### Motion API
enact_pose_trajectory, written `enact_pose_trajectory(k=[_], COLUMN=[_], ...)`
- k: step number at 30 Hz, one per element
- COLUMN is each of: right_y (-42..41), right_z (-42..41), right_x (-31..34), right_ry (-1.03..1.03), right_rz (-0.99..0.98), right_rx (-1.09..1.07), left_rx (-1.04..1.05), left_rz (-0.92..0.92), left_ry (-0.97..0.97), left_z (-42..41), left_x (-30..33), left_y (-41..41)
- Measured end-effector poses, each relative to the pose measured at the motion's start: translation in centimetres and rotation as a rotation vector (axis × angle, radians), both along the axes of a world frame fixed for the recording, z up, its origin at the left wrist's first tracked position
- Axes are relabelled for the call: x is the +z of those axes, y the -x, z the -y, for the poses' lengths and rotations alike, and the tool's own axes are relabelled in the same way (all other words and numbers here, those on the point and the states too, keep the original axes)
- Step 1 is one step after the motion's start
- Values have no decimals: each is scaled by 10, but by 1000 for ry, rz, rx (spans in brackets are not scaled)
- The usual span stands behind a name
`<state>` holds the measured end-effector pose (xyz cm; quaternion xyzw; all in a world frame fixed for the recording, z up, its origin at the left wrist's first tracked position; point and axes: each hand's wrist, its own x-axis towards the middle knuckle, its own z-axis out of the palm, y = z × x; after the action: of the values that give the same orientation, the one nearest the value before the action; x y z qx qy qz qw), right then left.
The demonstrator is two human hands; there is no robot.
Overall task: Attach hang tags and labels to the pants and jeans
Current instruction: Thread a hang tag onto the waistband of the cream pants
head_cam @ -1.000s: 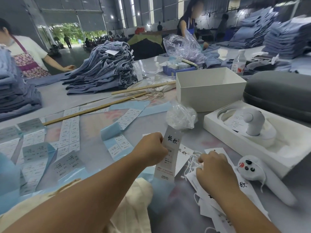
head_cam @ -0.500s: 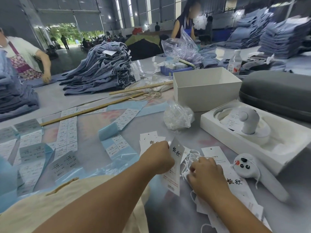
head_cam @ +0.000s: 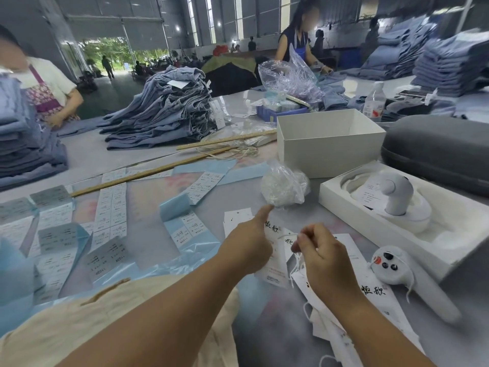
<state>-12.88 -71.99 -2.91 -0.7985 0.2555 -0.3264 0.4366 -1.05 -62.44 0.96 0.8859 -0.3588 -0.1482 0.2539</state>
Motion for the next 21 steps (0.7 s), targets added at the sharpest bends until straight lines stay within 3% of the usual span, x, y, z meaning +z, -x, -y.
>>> enact_pose_trajectory(k=[5,12,16,21], right_y=[-7,-17,-26,-33], right_z=[-4,-12,-25,-51], right_x=[19,25,36,51], right_ry=[-232,-380,-281,-172], right_rz=[93,142,116,152], right_rx=[58,95,116,132], left_rx=[-99,-147,-40,17], left_rz=[-156,-349,-273,-312], left_ry=[60,362,364,450], left_z=[-4,-18,-30,-56], left_x=[6,26,36,50], left_y=[2,-8,-16,-15])
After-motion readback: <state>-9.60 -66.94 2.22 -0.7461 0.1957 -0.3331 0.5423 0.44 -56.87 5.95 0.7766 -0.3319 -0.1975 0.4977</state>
